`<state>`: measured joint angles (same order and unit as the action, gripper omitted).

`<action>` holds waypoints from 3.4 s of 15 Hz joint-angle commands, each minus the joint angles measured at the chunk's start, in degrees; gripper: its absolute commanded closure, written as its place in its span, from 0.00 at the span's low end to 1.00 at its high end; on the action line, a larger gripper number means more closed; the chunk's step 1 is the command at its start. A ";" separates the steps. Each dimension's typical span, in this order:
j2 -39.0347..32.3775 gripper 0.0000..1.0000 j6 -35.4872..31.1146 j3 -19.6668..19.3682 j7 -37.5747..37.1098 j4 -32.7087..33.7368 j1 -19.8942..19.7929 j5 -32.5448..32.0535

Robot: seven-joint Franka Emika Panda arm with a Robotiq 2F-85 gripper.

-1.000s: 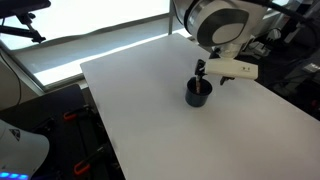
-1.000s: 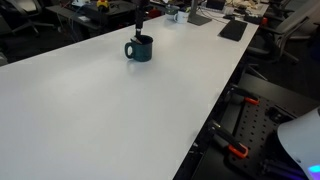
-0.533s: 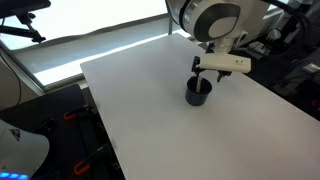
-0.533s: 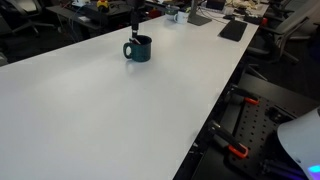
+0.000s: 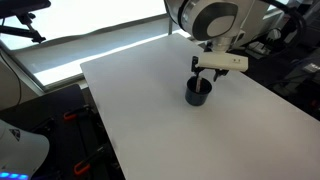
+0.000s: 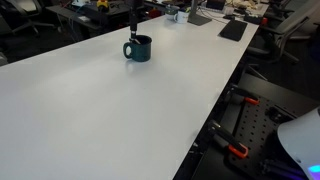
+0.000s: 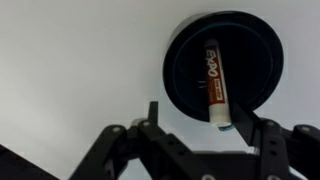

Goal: Remove the marker from the cup

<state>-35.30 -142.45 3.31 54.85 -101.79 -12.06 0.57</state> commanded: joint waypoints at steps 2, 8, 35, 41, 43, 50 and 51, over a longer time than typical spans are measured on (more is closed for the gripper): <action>1.03 0.23 1.40 0.67 -0.18 -0.57 -0.48 0.15; 0.13 0.27 -0.34 1.10 0.82 -0.46 -0.50 -0.04; 3.49 0.95 8.51 1.41 -1.17 1.34 -2.70 5.58; 4.94 0.95 14.20 0.45 -2.53 4.42 -1.44 4.97; 5.36 0.95 15.27 0.39 -3.25 5.24 -0.99 4.67; 5.46 0.95 18.72 1.17 -1.81 8.03 0.39 4.90; 5.40 0.95 18.99 1.24 -1.84 8.34 0.76 4.79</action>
<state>-30.42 -126.27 4.77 53.44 -94.87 -12.57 5.55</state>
